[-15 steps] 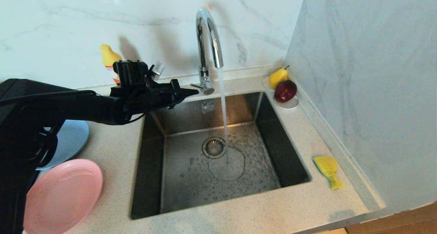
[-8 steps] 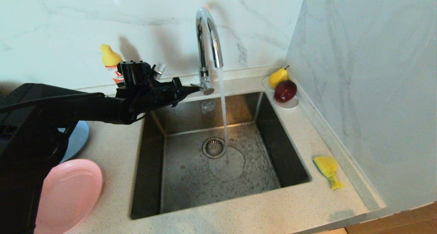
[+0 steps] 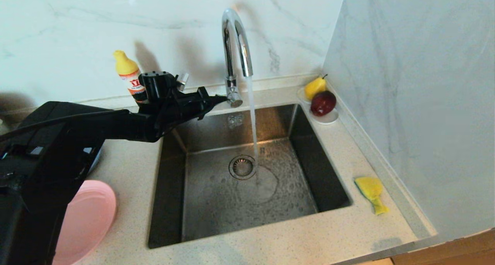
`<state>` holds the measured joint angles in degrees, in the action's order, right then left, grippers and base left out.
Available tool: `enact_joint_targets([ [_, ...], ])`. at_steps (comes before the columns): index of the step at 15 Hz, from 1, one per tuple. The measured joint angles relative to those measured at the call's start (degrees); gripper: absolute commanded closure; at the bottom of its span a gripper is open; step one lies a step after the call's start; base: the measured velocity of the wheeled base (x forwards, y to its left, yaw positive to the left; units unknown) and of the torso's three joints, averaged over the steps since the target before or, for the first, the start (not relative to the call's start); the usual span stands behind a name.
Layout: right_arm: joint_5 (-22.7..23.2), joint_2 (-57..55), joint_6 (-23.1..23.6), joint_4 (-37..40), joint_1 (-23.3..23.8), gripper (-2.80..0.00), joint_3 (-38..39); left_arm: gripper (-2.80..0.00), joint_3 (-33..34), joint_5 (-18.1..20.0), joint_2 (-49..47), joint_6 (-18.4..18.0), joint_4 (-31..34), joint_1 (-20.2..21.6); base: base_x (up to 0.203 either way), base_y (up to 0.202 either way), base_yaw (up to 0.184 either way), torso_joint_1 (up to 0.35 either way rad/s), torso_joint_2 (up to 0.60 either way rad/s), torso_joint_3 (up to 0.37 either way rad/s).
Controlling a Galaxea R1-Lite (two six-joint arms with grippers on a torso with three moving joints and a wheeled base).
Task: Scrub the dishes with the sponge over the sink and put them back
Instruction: Turn off the faucet
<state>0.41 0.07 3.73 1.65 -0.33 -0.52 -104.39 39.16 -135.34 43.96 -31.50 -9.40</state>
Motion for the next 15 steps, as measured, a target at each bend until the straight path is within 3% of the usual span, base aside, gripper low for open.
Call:
enact_joint_targets([
  [4,0.02,0.0,0.01,0.0,0.0,0.0,0.0,0.0,-0.84,-0.32,-1.19,0.16,-0.17,0.06,0.0,0.0,0.0,0.0,0.0,0.0],
  [8,0.02,0.0,-0.01,0.02,0.0,0.0,0.0,0.0,-4.5,-3.51,-2.32,4.22,-0.25,0.06,0.0,0.0,0.0,0.0,0.0,0.0],
  [15,-0.01,0.0,0.01,0.0,0.02,0.0,0.0,0.0,-5.32,-3.66,-3.33,4.44,-0.99,0.11,0.0,0.0,0.0,0.0,0.0,0.0],
])
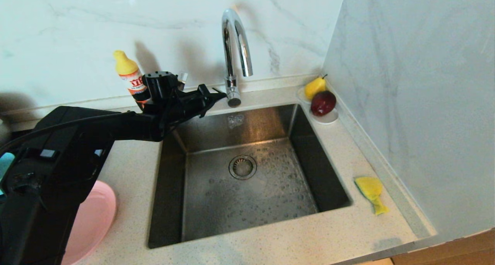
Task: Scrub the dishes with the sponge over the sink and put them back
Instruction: Turn off the faucet
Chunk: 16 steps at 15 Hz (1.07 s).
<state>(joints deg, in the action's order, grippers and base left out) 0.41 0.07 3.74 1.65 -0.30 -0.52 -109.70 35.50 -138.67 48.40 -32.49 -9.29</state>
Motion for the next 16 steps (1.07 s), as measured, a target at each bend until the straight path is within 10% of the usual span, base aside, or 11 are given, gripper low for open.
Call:
enact_joint_targets([
  [9,0.01,0.0,0.0,0.0,-0.02,0.0,0.0,0.0,1.5,0.05,1.08,0.0,0.18,0.72,0.0,0.0,0.0,0.0,0.0,0.0],
  [16,0.01,0.0,0.0,0.01,0.0,0.0,0.0,0.0,25.19,2.36,20.74,-1.42,-6.1,-0.13,0.0,0.0,0.0,0.0,0.0,0.0],
])
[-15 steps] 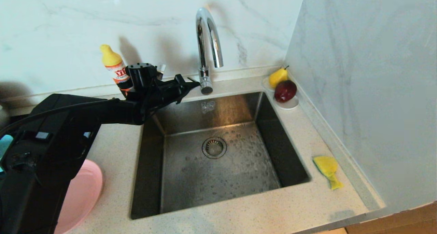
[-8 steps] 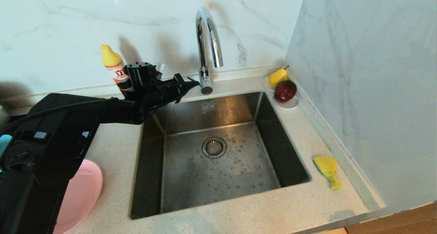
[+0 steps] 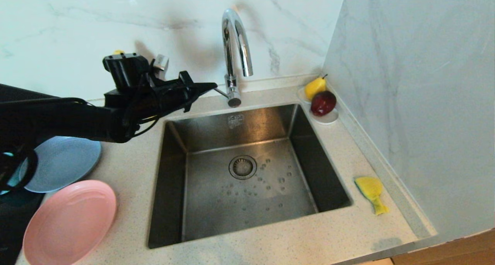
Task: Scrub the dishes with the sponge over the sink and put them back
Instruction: Turn off the faucet, then place the plate on the plate
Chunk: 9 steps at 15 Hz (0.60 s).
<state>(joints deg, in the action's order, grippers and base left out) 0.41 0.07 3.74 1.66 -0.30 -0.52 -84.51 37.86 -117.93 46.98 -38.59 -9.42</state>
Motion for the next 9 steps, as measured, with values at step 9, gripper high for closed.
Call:
enact_joint_targets([
  [9,0.0,0.0,-0.02,0.0,-0.02,0.0,0.0,0.0,22.19,-29.84,36.52,-33.03,21.64,2.12,0.0,0.0,0.0,0.0,0.0,0.0],
])
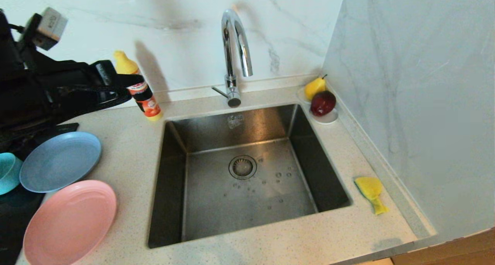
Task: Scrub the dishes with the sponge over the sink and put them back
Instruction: Place the plate on the plate
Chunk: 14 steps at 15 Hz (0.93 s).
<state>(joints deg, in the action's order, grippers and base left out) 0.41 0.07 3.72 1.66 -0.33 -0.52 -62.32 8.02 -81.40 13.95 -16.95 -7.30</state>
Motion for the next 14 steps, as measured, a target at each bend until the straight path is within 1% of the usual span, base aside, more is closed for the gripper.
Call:
enact_joint_targets([
  [1,0.0,0.0,0.01,-0.01,0.02,0.0,0.0,0.0,1.23,-5.61,3.41,-3.17,2.05,0.11,0.0,0.0,0.0,0.0,0.0,0.0],
  [2,0.0,0.0,0.02,-0.01,0.0,0.0,0.0,0.0,2.1,-10.06,7.15,-6.37,4.66,0.2,0.0,0.0,0.0,0.0,0.0,0.0],
  [4,0.0,0.0,0.02,0.01,0.0,0.0,0.0,0.0,3.24,-17.75,14.91,-12.07,11.7,0.64,0.0,0.0,0.0,0.0,0.0,0.0],
  [6,0.02,0.0,0.02,-0.01,0.0,0.0,0.0,0.0,4.7,-28.19,21.44,-18.98,16.91,0.95,0.0,0.0,0.0,0.0,0.0,0.0],
  [7,-0.01,0.0,0.02,-0.01,0.0,0.0,0.0,0.0,5.17,-32.23,23.72,-21.43,17.62,1.09,0.0,0.0,0.0,0.0,0.0,0.0],
  [8,0.0,0.0,0.02,-0.01,0.0,0.0,0.0,0.0,5.76,-35.63,25.81,-22.72,18.46,1.28,0.0,0.0,0.0,0.0,0.0,0.0],
  [9,-0.01,0.0,0.02,0.0,0.01,0.0,0.0,0.0,6.39,-37.35,27.53,-23.17,19.95,1.43,0.0,0.0,0.0,0.0,0.0,0.0],
  [10,-0.01,0.0,0.02,-0.01,0.02,0.0,0.0,0.0,6.76,-37.76,28.74,-23.29,22.72,1.55,0.0,0.0,0.0,0.0,0.0,0.0],
  [12,0.02,0.0,0.0,0.01,0.0,0.0,0.0,0.0,6.35,-37.95,29.06,-23.24,27.08,1.85,0.0,0.0,0.0,0.0,0.0,0.0],
  [13,-0.01,0.0,0.02,-0.01,0.0,0.0,0.0,0.0,5.23,-37.93,28.08,-23.29,27.66,2.54,0.0,0.0,0.0,0.0,0.0,0.0],
  [14,0.02,0.0,0.02,0.01,0.0,0.0,0.0,0.0,3.58,-37.67,26.25,-23.31,28.34,4.23,0.0,0.0,0.0,0.0,0.0,0.0],
])
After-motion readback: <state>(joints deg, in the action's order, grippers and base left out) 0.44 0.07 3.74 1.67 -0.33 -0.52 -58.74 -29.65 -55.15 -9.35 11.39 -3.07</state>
